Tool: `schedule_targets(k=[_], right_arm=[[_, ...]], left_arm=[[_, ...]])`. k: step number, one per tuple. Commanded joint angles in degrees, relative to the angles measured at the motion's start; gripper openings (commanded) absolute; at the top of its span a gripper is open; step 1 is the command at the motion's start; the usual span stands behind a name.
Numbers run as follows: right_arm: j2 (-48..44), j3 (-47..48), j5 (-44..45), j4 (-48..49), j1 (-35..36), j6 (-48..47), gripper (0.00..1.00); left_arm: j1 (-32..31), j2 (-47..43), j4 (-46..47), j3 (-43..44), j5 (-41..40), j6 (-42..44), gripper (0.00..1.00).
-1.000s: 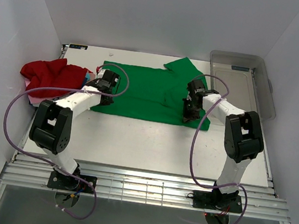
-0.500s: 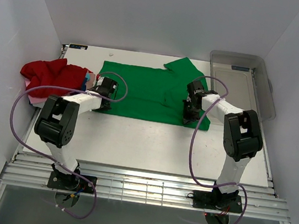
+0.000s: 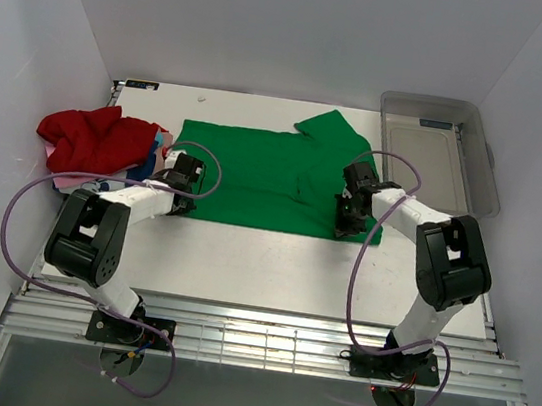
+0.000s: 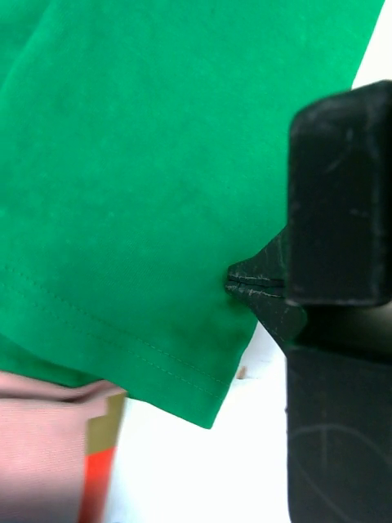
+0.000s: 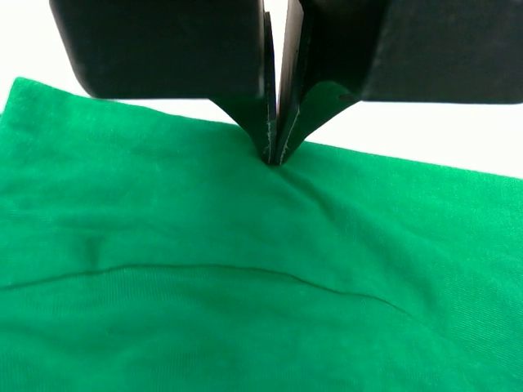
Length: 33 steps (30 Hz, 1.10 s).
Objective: Fold and stack the t-shirts
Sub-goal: Fold the tshirt
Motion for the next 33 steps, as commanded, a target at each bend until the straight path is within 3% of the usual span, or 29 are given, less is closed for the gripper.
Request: schedule_targets(k=[1,11,18,25,33], right_arm=[[-2.5,-6.5,0.9,-3.7,0.7,0.3,0.08],[-10.5,-13.6,-0.1,-3.4,4.0,3.9,0.08],[-11.5,-5.2,2.3,-8.0,4.1,3.6,0.08],[-10.0,4.2,5.9,-12.0,4.1,2.9,0.08],[-5.6,4.7,9.5,-11.4,3.8,1.4,0.08]], left_arm=[[0.5,0.2,-10.7,-2.7,4.4,-2.4,0.0],[-4.3,-4.5,-16.4,-5.0,9.2,-9.7,0.0],[-5.2,-11.4,-21.8,4.5,6.1,-8.7,0.0],[-4.9,-3.8,-21.2,12.1,0.7,-5.6,0.0],[-4.8,4.3,-16.9,10.5,1.4,-3.9,0.0]])
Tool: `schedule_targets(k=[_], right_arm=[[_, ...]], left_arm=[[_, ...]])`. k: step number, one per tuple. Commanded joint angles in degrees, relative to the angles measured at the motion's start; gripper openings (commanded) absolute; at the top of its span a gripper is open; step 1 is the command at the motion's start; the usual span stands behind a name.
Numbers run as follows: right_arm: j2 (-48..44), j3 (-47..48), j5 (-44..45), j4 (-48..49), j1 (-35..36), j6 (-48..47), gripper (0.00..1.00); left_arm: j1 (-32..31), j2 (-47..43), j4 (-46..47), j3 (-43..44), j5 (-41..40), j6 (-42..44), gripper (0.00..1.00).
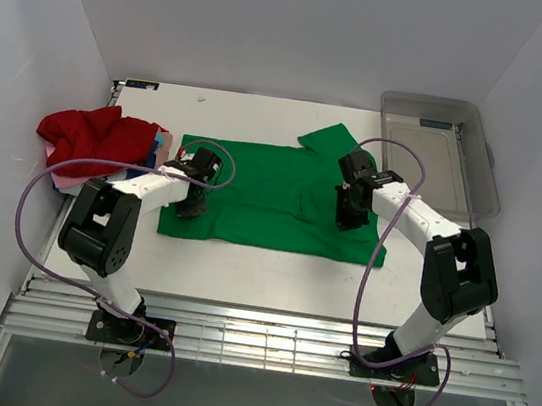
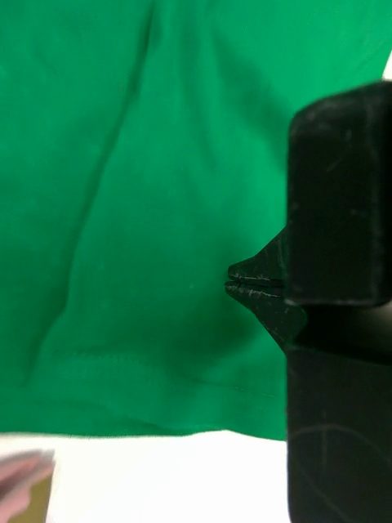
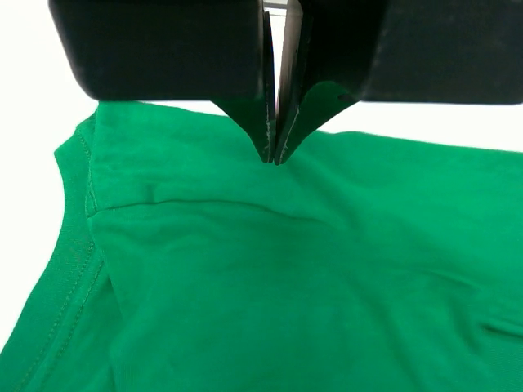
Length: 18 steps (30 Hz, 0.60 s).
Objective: Fold and stack the t-shirts
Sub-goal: Fold the tshirt
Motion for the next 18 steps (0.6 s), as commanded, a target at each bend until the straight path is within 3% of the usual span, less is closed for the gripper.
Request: schedule_targets(k=[1,10,18], right_arm=[[2.7,0.3,3.1,-0.7,-0.1,-1.5,0.08],[5.8,-5.4,2.5,3.0,-1.3,-1.4,0.08],[-1.4,-17.5,-0.8,6.3,-1.2,1.7,0.08]], left_arm=[[0.3,1.2,1.9,-0.8,-0.8,1.4,0.0],[0.4,0.0,1.6,-4.6,-0.8,1.0,0.0],[0.4,-4.2,-1.3,-10.1,0.5,-2.8,0.0]])
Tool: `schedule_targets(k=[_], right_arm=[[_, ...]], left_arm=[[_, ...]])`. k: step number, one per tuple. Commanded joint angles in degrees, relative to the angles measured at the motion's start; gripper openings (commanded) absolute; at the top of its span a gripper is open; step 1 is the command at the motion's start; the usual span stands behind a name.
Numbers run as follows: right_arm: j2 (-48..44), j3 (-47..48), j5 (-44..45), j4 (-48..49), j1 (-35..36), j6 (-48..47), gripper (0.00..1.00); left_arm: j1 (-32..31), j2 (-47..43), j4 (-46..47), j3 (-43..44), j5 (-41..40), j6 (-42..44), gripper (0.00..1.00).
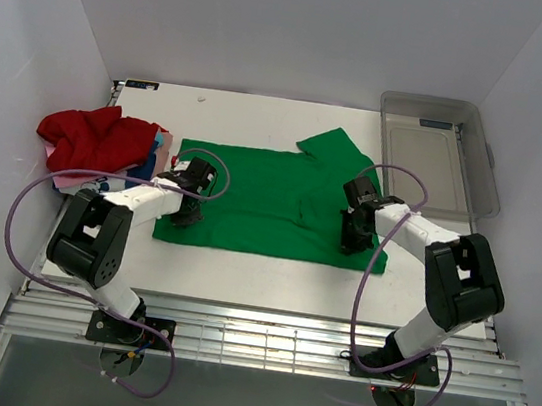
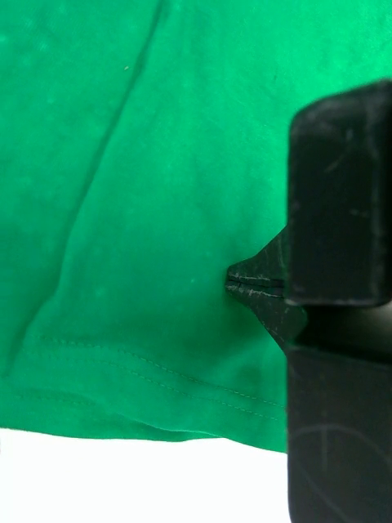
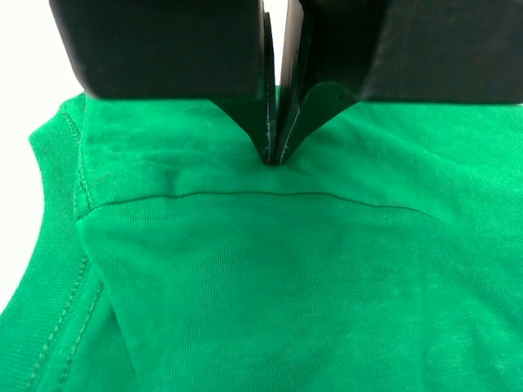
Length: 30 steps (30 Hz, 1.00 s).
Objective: Fold and stack the t-shirts
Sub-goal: Fold the tshirt
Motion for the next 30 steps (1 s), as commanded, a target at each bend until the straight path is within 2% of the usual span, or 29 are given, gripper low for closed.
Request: schedule_targets(k=[1,9,13,17,18,19,21,22,24,25,27,28,30], right_arm=[[-2.3,-5.8,-1.5,-1.3,0.0,1.5,0.08],[-6.8,-9.8,-2.9,-2.1,0.7,3.0,0.08],[-8.0,-8.1,-2.2,-3.7,0.7,2.7,0.08],[-9.1,1.3,-1.0,-8.2,0.7,1.5,0.08],[-9.1,4.1,-0.1,-9.2,0.7,1.2,0.08],[-8.2,10.4,0.4,-10.4,0.7,0.8,0.08],[-6.7,16.9,1.5,-12.7,0.7,-0.9,0.09],[-4.6,23.4,1.8,-13.5,0.6,-1.5,0.11],[-1.7,29.5,2.9,-15.0,0.6,-3.7,0.15],[1.7,34.7,3.2,-15.2,0.3,-4.4,0.22],[5.9,40.2,3.4,-16.7,-0.3,-5.7,0.3],[10.5,42.9,3.4,-17.2,-1.0,-7.0,0.4],[15.2,50.4,3.0,-17.4,-1.7,-8.2,0.49]], left_arm=[[0.3,-1.3,-4.5,-4.3,1.0,-2.2,0.0],[0.3,-2.6,-6.7,-6.3,2.7,-4.3,0.0],[0.3,-5.7,-7.7,-5.7,3.9,-4.8,0.0],[0.2,-8.9,-10.3,2.2,2.3,-2.7,0.0],[0.2,-9.0,-11.3,7.0,1.9,-1.9,0.0],[0.2,-8.7,-11.8,9.7,1.5,-1.2,0.0],[0.2,-7.5,-12.6,15.2,1.0,1.0,0.0],[0.2,-5.7,-12.7,20.3,0.8,1.9,0.06],[0.5,-2.9,-12.6,25.0,0.7,4.9,0.2],[0.6,-1.1,-12.7,28.9,0.4,5.9,0.4],[1.6,4.7,-12.4,32.1,-0.2,8.8,0.65],[2.3,6.8,-12.5,33.9,-0.1,9.7,0.71],[4.5,12.6,-12.6,38.2,0.8,11.1,0.76]])
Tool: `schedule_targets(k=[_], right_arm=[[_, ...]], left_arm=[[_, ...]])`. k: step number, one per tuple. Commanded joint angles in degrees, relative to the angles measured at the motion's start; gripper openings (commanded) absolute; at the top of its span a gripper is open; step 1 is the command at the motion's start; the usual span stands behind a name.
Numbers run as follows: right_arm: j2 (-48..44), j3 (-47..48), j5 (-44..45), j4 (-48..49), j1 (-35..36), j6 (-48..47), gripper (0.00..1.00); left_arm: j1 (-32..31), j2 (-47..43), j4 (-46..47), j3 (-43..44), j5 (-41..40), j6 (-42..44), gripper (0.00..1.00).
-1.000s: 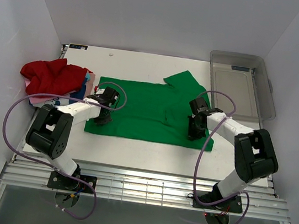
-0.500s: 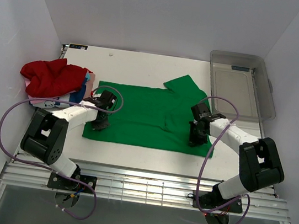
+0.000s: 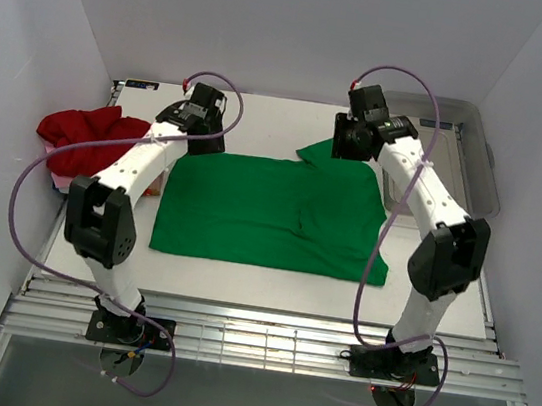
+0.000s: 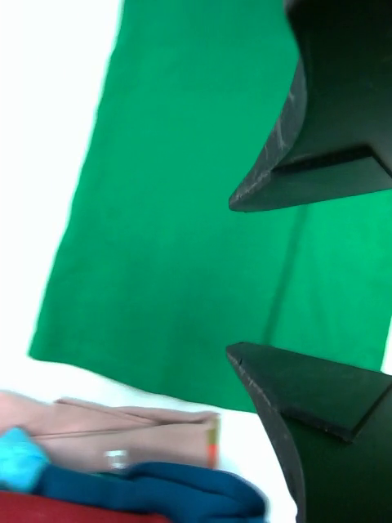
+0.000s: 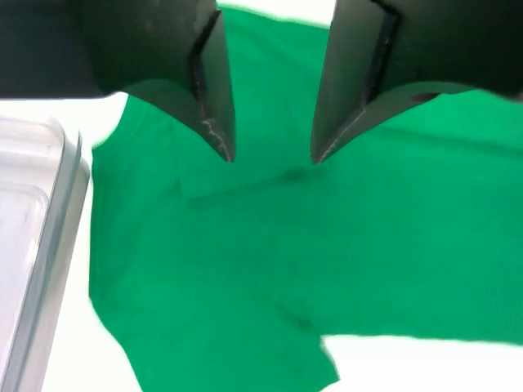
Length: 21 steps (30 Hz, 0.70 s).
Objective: Fold and stack the t-shirts
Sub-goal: Fold the tshirt
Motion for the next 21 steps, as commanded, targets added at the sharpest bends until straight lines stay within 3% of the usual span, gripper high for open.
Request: schedule_targets(k=[1,4,8,13,21], right_arm=[[12.3,8.1,1.0,-4.2,-2.2,-5.1,0.51],[21.8,22.0,0.9,-4.1,-4.0,-6.6,0.54],[30.1,29.8,-2.7,-1.0,-6.9,-7.0,0.56],[32.6,27.7,-6.1,8.8,-11.1,-5.9,0.63],[37.5,28.3,-9.4,15.5,-14.0,-6.3,0.73]], left_arm=[[3.6,9.5,-1.9,4.7,-0.2,4.9,0.76],[7.0,15.8,-1.5,12.9,0.5,5.6,0.76],[8.6,22.2,-1.4,21.0,0.7,6.5,0.76],[9.7,26.4,-1.8,25.1,0.9,5.1,0.76],[10.4,30.0,0.4,28.0,1.7,4.1,0.76]])
